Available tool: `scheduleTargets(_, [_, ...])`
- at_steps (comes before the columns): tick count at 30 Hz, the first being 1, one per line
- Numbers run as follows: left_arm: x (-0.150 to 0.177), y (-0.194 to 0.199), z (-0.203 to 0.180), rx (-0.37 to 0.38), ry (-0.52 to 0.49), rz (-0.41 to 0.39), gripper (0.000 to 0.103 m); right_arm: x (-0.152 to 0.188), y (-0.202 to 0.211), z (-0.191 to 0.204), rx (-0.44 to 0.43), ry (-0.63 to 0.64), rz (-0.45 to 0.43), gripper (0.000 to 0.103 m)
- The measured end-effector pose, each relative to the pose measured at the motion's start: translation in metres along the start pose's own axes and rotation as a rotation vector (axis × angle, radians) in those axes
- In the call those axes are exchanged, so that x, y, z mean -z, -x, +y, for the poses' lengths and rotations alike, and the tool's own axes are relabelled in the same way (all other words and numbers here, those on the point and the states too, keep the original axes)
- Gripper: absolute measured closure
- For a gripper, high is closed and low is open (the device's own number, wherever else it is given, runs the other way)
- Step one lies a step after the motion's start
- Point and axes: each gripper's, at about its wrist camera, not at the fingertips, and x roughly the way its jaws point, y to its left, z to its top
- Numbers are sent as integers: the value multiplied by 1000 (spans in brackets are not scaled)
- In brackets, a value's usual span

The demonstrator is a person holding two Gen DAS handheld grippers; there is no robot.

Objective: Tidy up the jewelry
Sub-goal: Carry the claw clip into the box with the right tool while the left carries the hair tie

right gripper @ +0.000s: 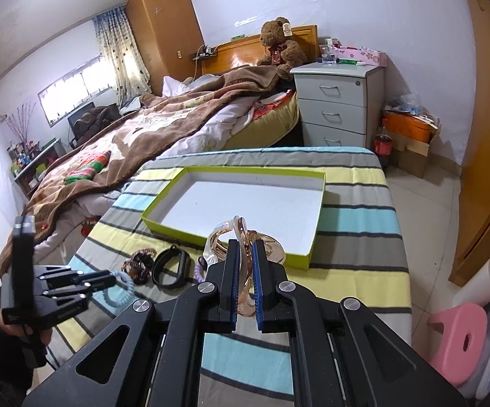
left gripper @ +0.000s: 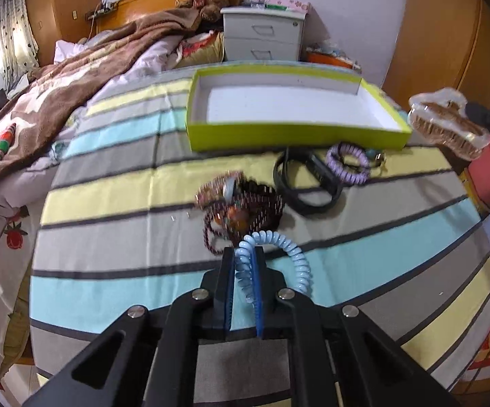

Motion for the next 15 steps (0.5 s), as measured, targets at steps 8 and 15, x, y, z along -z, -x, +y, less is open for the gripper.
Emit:
scheduleTargets(8, [-34, 28, 5, 26, 0, -90, 93, -21, -6, -4, 4, -14, -18, 96])
scheduleTargets(15, [-68, 27, 13, 27, 5, -127, 93, -40, -16, -12, 34, -24, -24, 96])
